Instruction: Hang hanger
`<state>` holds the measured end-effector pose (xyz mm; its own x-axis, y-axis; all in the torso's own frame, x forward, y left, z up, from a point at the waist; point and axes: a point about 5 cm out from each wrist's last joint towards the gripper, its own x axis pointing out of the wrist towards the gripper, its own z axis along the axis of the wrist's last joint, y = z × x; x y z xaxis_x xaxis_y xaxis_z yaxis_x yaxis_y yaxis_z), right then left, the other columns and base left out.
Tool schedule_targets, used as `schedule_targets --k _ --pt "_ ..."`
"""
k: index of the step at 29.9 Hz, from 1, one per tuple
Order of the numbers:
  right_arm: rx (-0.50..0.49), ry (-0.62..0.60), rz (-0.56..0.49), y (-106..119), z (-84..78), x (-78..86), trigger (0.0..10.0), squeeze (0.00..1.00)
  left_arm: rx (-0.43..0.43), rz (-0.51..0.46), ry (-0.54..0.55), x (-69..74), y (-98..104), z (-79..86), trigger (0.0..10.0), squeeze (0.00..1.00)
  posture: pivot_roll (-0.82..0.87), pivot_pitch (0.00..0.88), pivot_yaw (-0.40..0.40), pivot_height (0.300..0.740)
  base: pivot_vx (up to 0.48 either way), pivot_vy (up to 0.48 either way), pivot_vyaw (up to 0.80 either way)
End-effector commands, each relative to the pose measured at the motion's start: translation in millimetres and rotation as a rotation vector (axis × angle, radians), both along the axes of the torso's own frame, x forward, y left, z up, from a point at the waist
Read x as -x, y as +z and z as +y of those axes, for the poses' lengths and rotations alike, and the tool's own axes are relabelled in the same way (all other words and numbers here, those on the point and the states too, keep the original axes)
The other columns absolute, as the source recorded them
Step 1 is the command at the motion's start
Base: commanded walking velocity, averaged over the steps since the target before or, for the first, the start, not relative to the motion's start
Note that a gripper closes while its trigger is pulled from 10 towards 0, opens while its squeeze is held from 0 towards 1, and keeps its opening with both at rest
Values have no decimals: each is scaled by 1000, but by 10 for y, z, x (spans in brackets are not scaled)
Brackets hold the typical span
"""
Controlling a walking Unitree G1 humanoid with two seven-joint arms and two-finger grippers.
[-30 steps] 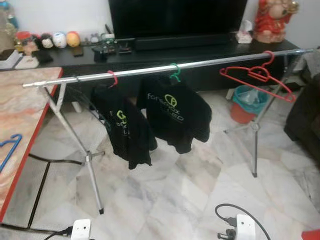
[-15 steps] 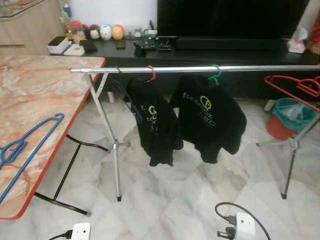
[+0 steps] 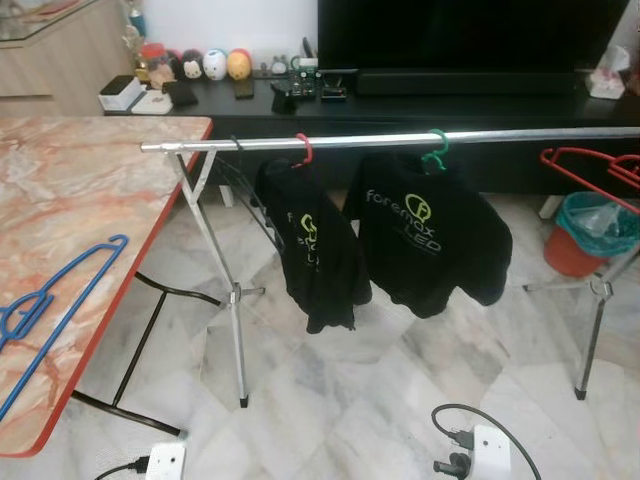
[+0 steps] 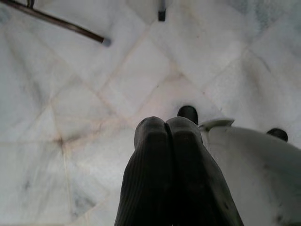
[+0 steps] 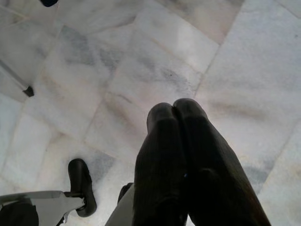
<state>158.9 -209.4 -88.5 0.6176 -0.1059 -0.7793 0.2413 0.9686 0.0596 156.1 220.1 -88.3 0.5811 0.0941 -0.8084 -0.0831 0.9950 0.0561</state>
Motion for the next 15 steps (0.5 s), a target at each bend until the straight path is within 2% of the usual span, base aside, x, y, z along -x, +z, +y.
schedule_targets --k 1,5,8,10,15 --pt "2 -12 -1 -1 -15 11 10000 0 3 24 8 50 -23 2 10000 0 -17 14 6 740 0 0 0" --pt "-3 -50 6 -2 -50 20 10000 0 6 11 15 36 -17 -6 10000 0 -17 17 2 740 0 0 0" --pt "7 -45 29 -7 -74 29 10000 0 3 1 16 28 -12 -5 10000 0 -19 20 2 740 341 0 -800" --pt "-4 -65 8 3 -80 19 10000 0 2 3 13 33 -13 -2 10000 0 -17 23 4 740 401 0 -800" --pt "8 -40 0 11 -72 0 10000 0 1 4 17 38 -13 5 10000 0 -10 23 2 740 444 0 0"
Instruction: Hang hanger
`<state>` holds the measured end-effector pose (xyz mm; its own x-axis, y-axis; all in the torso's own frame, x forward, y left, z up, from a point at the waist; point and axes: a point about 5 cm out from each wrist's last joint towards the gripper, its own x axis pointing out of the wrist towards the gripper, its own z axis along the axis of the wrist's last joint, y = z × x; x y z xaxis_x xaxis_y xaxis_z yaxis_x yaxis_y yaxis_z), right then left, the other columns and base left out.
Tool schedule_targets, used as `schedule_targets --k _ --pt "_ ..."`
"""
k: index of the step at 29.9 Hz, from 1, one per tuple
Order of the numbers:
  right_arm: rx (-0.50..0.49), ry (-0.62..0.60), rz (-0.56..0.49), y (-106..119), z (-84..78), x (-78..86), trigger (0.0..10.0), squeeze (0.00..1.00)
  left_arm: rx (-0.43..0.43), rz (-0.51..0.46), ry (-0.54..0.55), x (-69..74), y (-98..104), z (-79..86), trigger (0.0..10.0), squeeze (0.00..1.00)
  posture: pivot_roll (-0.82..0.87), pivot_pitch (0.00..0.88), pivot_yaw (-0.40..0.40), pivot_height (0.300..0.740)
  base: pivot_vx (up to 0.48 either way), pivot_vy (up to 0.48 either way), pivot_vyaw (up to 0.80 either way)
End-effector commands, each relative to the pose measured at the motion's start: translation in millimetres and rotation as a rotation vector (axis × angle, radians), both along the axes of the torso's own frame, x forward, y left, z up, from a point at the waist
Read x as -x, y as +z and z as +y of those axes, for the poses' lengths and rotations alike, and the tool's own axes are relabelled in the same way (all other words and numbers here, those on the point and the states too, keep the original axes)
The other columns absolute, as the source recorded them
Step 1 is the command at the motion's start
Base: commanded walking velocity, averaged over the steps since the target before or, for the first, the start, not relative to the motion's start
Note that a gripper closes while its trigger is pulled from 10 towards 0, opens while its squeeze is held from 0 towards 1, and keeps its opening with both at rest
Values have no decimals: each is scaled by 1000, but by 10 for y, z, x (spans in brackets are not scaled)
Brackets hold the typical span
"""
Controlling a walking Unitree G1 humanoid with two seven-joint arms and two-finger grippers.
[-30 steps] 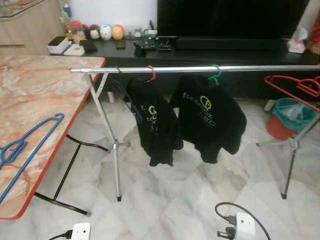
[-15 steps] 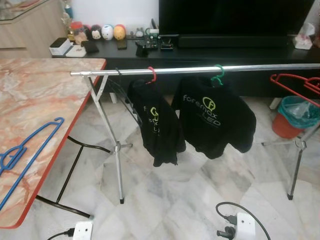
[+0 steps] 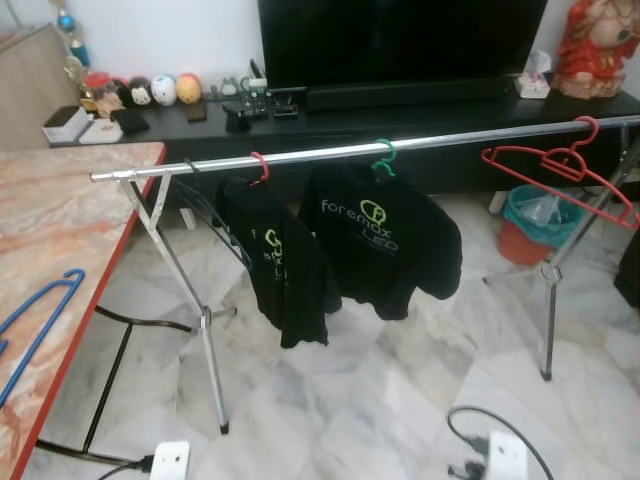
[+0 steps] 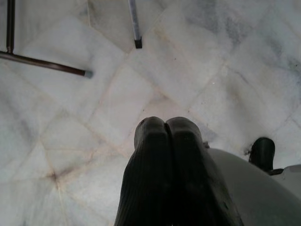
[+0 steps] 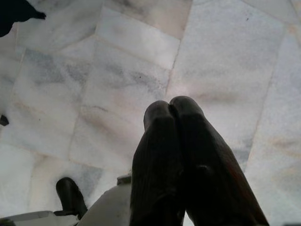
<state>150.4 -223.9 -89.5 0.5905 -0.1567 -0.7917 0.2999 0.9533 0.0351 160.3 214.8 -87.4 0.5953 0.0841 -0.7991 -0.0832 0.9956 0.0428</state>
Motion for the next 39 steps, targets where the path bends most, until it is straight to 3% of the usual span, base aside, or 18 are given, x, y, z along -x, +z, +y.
schedule_targets --k 1,22,39 --pt "-10 20 -25 24 76 -95 10000 0 -9 19 19 72 -20 55 10000 0 -9 24 0 740 428 0 0" --pt "-9 27 -34 32 89 -117 10000 0 -8 25 12 62 -29 -2 10000 0 -11 26 -3 740 415 0 0" --pt "3 85 -128 124 72 -260 10000 0 3 55 15 145 -65 -8 10000 0 -19 30 -15 740 0 0 0"
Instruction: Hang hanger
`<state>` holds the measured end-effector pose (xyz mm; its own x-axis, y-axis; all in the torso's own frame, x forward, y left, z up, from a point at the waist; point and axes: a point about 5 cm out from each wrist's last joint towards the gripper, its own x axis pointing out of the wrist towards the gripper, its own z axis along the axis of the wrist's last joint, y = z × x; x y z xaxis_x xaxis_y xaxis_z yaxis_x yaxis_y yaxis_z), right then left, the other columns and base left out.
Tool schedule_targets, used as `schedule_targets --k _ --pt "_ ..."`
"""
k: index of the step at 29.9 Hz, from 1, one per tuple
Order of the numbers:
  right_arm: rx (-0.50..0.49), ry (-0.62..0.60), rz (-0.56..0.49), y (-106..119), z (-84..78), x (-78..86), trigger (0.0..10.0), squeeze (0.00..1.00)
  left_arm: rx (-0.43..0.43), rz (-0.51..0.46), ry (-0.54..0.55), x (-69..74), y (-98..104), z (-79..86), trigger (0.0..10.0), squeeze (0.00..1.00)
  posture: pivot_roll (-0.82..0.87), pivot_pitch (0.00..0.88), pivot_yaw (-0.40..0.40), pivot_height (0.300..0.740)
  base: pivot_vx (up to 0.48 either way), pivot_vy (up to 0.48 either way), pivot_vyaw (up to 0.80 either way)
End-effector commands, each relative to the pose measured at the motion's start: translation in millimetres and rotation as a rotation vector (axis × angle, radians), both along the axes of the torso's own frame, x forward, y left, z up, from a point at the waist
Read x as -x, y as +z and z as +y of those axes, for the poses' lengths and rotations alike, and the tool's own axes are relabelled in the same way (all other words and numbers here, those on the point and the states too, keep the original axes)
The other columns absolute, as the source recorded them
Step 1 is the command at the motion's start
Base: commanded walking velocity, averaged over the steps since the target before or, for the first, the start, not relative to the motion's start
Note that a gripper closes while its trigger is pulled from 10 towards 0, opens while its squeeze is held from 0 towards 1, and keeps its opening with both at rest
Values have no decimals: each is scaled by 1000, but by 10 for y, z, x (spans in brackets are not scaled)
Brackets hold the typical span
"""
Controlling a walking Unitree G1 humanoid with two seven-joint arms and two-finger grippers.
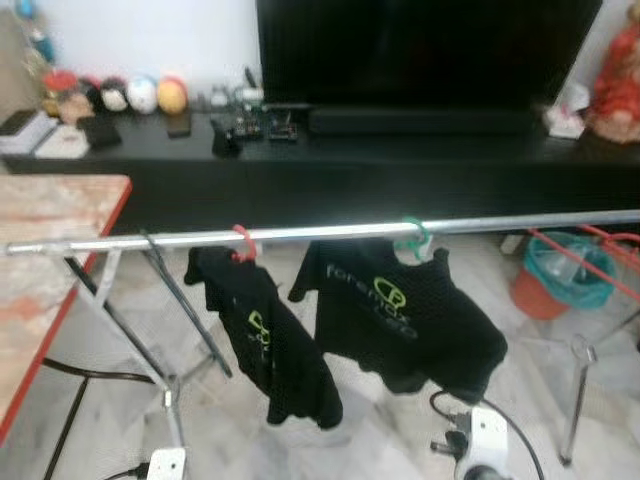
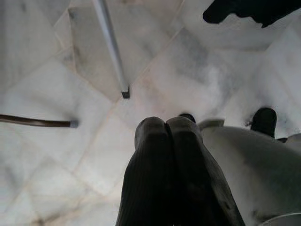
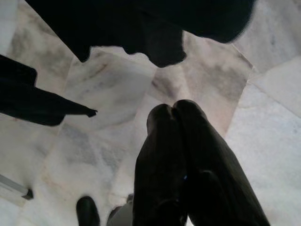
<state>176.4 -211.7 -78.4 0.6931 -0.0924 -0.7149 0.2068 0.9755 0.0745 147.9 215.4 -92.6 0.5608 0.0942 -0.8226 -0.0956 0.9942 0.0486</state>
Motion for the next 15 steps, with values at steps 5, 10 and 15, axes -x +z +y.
schedule_targets --k 5,10,15 --pt "20 22 -152 165 -77 -204 10000 0 8 26 4 63 -31 -22 10000 0 -25 32 -16 740 0 0 0" --pt "28 56 -307 363 -95 -434 10000 0 7 32 4 72 -36 -25 10000 0 -27 32 -18 740 0 0 0" --pt "73 140 -437 540 -38 -597 10000 0 7 29 3 67 -34 -25 10000 0 -22 33 -20 740 0 0 0"
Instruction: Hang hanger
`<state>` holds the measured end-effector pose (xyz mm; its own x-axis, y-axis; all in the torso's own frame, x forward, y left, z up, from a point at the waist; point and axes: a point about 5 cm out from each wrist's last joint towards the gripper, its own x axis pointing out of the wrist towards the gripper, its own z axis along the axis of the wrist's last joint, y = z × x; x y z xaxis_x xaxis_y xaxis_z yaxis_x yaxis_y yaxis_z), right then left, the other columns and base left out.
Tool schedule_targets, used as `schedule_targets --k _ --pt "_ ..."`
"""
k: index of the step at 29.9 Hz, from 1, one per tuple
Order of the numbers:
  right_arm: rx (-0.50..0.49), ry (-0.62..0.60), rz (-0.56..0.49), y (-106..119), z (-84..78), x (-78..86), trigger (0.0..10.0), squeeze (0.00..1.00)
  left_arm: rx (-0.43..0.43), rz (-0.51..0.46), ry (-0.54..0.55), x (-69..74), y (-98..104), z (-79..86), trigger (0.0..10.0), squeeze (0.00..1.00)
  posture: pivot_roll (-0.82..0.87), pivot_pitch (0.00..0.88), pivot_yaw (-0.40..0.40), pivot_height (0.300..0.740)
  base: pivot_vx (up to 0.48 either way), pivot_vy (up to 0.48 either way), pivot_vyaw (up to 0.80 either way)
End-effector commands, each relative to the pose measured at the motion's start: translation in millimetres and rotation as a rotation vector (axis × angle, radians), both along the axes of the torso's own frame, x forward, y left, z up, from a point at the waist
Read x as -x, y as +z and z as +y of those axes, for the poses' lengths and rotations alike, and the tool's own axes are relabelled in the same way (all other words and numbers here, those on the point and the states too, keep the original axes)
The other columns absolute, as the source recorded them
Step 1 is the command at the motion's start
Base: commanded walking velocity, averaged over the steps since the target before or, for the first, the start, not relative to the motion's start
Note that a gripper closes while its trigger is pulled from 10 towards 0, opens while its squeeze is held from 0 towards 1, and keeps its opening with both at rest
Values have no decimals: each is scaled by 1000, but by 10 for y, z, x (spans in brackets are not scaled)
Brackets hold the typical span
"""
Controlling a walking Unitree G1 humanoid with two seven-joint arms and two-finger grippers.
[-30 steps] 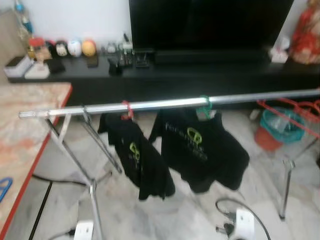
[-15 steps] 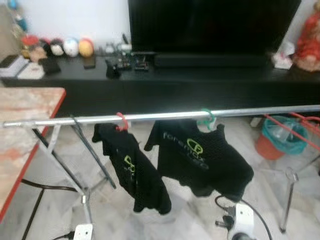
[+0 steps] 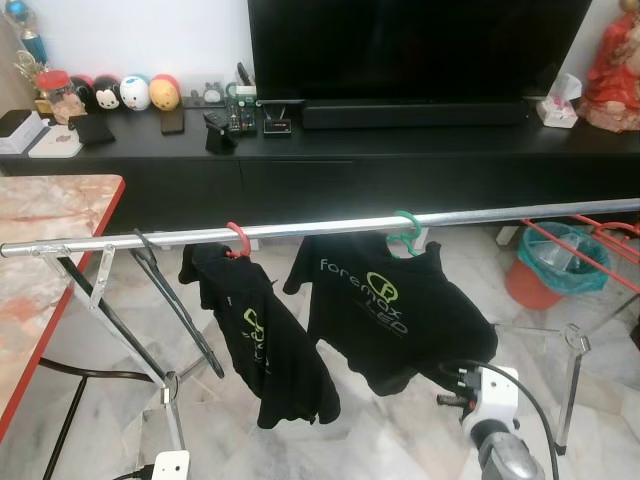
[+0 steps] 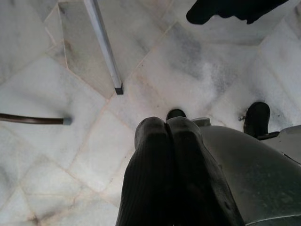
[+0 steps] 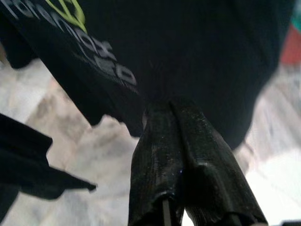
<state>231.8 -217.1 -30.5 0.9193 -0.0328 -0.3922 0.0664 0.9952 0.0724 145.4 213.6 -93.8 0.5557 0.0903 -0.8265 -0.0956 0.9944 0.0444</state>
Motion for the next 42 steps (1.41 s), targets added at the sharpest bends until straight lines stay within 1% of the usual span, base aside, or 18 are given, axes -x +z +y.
schedule_targets --k 1,3,5,6,9,10,12,13,14,16,17,20,24,28,32,35,36,42 --pt "23 37 -92 123 28 -86 10000 0 2 22 3 42 -20 -5 10000 0 -21 34 -19 740 0 0 0" --pt "23 47 -141 190 45 -129 10000 0 1 20 4 42 -19 0 10000 0 -21 34 -19 740 0 0 0" --pt "56 91 -259 386 82 -214 10000 0 -1 20 3 45 -17 12 10000 0 -21 37 -16 740 0 0 0" --pt "56 91 -259 386 82 -214 10000 0 -1 20 3 45 -17 12 10000 0 -21 37 -16 740 0 0 0" --pt "77 135 -336 519 124 -249 10000 0 -4 20 1 47 -16 21 10000 0 -22 38 -14 740 0 0 0" --pt "77 162 -374 588 156 -265 10000 27 -5 20 -1 46 -15 24 10000 0 -24 38 -12 740 0 0 0" --pt "77 170 -385 608 168 -271 10000 27 -5 19 -1 45 -14 25 10000 0 -24 38 -12 740 0 0 0" --pt "80 180 -397 634 182 -278 10000 541 -5 19 -1 44 -14 24 10000 0 -26 38 -12 740 0 0 0" --pt "67 191 -414 667 203 -294 10000 1000 -4 18 -3 38 -13 15 10000 0 -26 38 -12 740 0 0 0" --pt "68 199 -420 695 221 -312 10000 1000 -4 16 -5 30 -12 7 10000 0 -26 38 -12 740 0 0 0" --pt "86 195 -417 725 234 -371 10000 1000 -2 12 -8 11 -8 -10 10000 0 -23 37 -13 740 0 0 0" --pt "103 190 -413 770 250 -464 10000 1000 -1 7 -8 -7 -2 -14 10000 0 -22 36 -12 740 0 0 0" --pt "105 197 -431 849 279 -539 10000 1000 -4 7 -6 -4 -2 -4 10000 0 -20 37 -12 740 0 0 0" --pt "109 188 -435 881 287 -575 10000 1000 -4 6 -3 0 -2 1 10000 0 -21 39 -13 740 0 0 0" --pt "103 184 -426 868 303 -594 10000 1000 -3 9 -3 7 -6 -8 10000 0 -18 40 -13 740 0 0 0" --pt "101 183 -421 863 308 -600 10000 1000 -35 30 -25 18 -12 3 10000 0 -17 40 -13 740 0 0 0" --pt "99 182 -421 863 307 -601 10000 1000 -34 28 -21 19 -12 5 10000 1000 -17 40 -13 740 0 0 0" --pt "95 179 -423 873 295 -612 10000 1000 -50 28 -22 25 -10 25 10000 1000 -16 43 -11 740 0 0 0"
